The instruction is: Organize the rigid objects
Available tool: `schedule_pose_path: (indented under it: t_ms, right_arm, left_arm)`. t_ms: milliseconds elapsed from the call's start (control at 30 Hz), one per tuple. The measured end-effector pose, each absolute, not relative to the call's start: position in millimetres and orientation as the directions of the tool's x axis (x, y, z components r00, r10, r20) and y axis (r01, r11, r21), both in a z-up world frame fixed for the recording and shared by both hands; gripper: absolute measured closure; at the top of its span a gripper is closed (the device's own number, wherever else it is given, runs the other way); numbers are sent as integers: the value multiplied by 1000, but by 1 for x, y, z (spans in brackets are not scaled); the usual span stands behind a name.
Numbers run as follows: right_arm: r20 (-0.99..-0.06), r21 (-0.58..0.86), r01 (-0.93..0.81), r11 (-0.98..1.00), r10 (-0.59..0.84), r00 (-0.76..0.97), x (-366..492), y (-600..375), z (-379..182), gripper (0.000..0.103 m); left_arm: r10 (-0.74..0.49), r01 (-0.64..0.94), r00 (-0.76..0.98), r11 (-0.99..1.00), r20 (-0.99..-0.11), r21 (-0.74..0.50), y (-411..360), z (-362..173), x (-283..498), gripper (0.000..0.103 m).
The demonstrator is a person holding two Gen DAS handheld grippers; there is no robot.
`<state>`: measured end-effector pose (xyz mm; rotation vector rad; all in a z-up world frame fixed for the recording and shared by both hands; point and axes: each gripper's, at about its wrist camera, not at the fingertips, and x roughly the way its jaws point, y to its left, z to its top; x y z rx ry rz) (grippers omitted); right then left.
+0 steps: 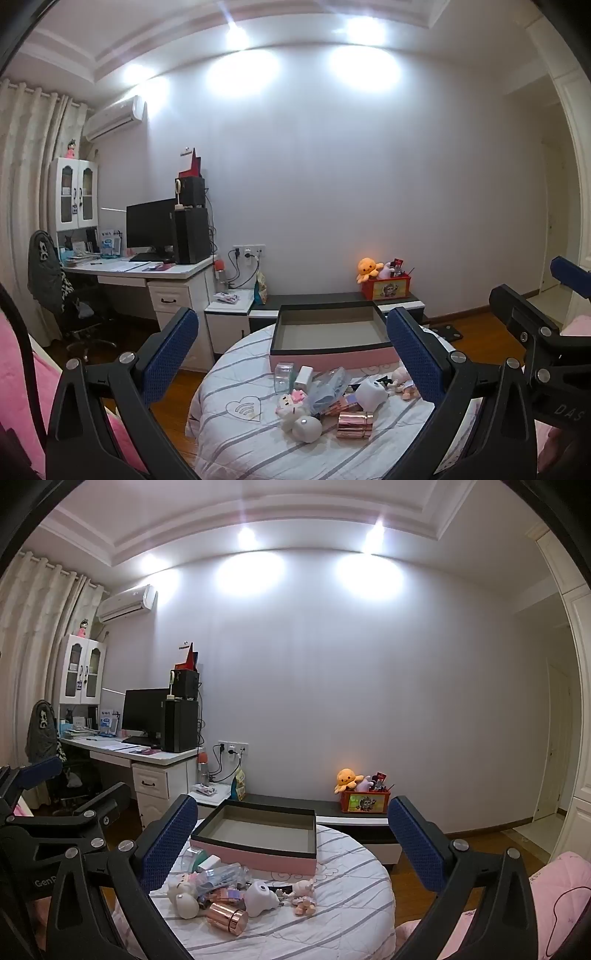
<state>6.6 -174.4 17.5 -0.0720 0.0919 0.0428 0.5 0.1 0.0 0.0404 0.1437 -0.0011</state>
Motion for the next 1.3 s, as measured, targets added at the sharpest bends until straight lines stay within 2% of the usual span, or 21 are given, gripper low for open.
schedule_pose_path:
  t_ms: [1300]
  right_arm:
    - [-105, -59, -20, 998, 14, 994, 0, -173, 20, 0]
  left_arm:
    - [-11, 17, 992, 999, -128, 47, -6, -2, 1, 0]
